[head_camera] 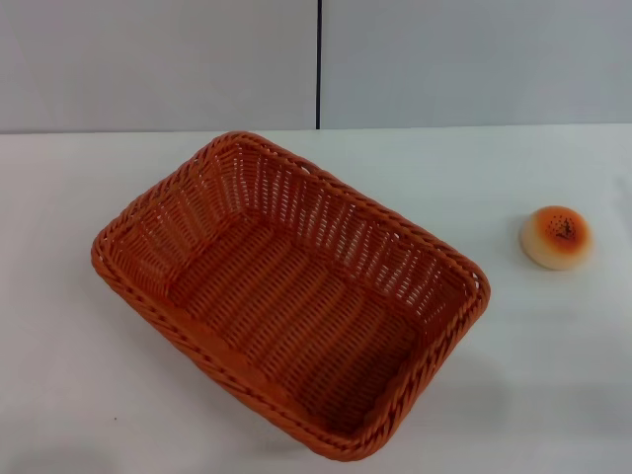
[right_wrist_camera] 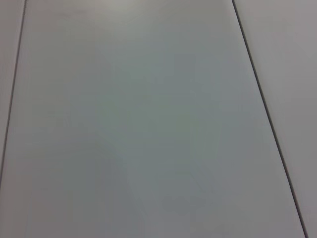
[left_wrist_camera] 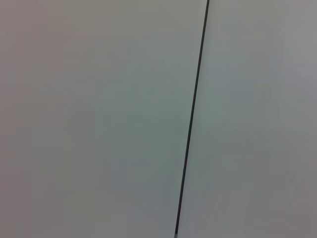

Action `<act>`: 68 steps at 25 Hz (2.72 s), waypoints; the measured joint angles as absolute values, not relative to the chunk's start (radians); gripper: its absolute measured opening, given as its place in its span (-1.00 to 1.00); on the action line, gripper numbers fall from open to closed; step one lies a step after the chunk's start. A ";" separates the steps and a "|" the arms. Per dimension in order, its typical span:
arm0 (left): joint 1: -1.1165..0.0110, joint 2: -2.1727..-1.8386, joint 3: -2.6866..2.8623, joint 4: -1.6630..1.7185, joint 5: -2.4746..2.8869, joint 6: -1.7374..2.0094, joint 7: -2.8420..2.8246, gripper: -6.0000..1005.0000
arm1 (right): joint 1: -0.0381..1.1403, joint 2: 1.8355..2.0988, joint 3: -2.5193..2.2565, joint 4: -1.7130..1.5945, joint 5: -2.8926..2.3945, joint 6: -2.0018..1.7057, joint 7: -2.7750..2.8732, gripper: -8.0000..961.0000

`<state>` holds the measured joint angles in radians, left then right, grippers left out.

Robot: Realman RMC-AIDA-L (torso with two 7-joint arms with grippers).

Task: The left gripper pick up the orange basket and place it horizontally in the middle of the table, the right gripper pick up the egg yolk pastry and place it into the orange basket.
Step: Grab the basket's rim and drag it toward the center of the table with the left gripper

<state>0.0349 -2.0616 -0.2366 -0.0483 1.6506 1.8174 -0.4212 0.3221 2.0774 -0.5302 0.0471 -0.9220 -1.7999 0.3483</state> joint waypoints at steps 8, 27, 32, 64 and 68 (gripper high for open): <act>0.038 -2.066 -0.270 -0.053 1.651 1.799 -0.425 0.61 | 0.318 2.076 -0.545 0.044 -0.922 -1.790 0.348 0.54; -0.036 -2.060 -0.248 0.195 1.654 1.882 -0.699 0.60 | 0.330 2.071 -0.609 -0.087 -0.950 -1.728 0.456 0.54; -0.119 -2.060 -0.244 0.263 1.659 1.794 -0.734 0.60 | 0.351 2.070 -0.614 -0.126 -0.960 -1.664 0.480 0.54; -0.264 -2.065 0.615 1.484 1.981 1.599 -1.826 0.60 | 0.322 2.073 -0.615 -0.148 -0.997 -1.655 0.475 0.53; -0.259 -2.070 0.857 1.585 2.066 1.524 -1.936 0.60 | 0.338 2.071 -0.615 -0.149 -0.997 -1.634 0.468 0.53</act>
